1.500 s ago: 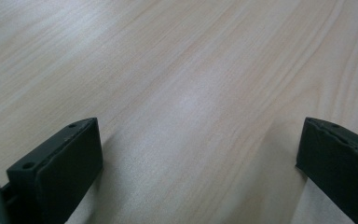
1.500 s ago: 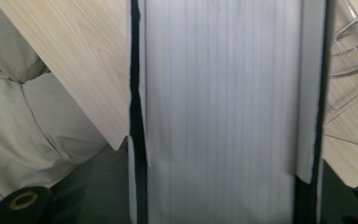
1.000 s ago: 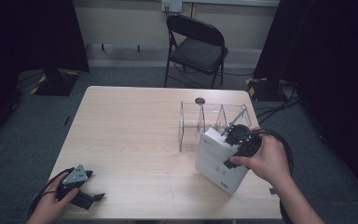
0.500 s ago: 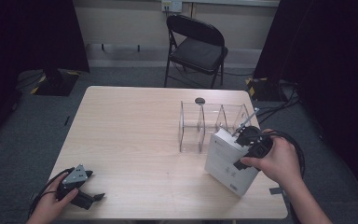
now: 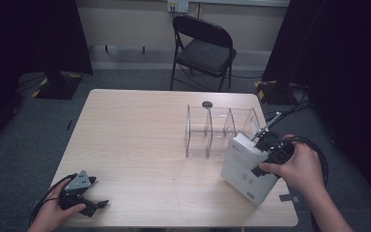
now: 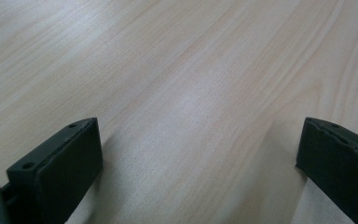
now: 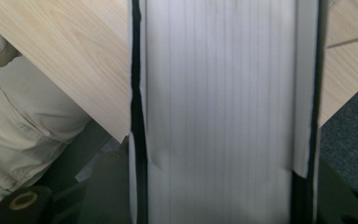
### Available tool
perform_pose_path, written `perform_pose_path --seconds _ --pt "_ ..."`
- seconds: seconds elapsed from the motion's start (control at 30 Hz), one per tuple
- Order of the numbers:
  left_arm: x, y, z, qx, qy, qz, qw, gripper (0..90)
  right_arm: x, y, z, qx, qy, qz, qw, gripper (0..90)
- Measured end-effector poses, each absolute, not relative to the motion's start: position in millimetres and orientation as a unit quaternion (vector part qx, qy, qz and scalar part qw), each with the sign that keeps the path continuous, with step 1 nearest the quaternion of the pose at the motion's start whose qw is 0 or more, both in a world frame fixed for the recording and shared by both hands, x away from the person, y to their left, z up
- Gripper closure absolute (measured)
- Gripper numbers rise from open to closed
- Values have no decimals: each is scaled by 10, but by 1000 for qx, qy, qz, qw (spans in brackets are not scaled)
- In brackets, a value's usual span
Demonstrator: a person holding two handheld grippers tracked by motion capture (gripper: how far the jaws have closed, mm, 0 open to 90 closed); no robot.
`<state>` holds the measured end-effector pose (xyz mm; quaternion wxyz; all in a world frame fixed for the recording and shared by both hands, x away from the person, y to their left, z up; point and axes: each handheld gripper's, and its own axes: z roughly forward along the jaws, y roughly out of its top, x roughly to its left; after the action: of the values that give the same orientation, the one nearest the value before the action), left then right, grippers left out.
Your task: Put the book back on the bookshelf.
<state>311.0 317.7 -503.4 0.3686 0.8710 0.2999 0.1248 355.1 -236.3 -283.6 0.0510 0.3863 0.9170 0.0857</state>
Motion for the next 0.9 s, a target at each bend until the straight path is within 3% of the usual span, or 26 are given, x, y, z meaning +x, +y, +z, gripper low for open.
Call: perform_pose_path --seconds 0.9 --pt "3112 3172 -5033 871 300 124 368 0 3608 -2672 -2833 467 879 84 53 527"
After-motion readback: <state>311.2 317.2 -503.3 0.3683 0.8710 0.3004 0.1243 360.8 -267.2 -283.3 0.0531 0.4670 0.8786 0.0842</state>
